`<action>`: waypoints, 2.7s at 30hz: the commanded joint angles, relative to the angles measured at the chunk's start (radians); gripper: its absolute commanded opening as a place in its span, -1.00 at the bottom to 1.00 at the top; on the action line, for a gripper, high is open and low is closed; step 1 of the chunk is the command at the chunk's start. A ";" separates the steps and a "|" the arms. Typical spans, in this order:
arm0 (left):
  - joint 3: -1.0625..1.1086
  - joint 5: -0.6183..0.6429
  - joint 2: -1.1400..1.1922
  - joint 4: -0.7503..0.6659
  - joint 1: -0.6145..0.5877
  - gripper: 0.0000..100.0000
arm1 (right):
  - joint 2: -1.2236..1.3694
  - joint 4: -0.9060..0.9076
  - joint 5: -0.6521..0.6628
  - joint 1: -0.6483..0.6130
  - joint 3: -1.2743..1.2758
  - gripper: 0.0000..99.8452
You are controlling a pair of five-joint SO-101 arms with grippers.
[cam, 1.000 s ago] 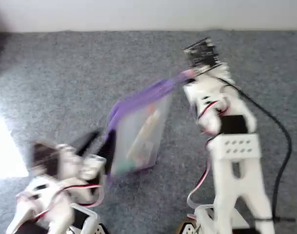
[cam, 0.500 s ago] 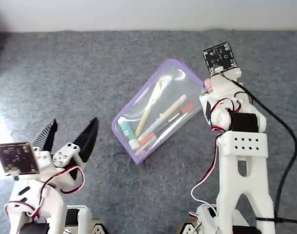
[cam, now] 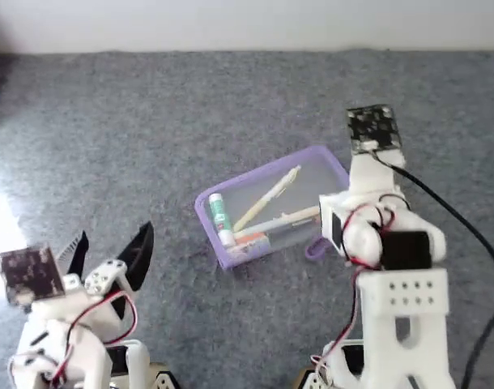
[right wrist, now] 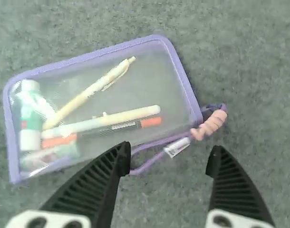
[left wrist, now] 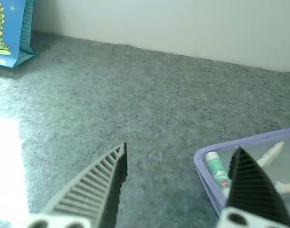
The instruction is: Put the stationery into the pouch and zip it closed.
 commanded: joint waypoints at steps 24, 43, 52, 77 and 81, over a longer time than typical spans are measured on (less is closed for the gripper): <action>0.400 -0.121 -0.060 -0.213 -0.002 -0.86 | -0.792 0.254 -0.106 -0.004 0.327 -0.98; 0.725 -0.183 -0.060 -0.287 0.176 -0.86 | -0.897 0.070 -0.098 -0.005 0.718 -0.98; 0.743 -0.181 -0.060 -0.279 0.184 -0.86 | -0.987 0.007 -0.098 -0.013 0.985 -0.98; 0.743 -0.157 -0.060 -0.236 0.184 -0.86 | -0.983 -0.031 -0.100 -0.010 1.135 -0.98; 0.743 -0.157 -0.060 -0.236 0.184 -0.86 | -0.983 -0.031 -0.100 -0.010 1.135 -0.98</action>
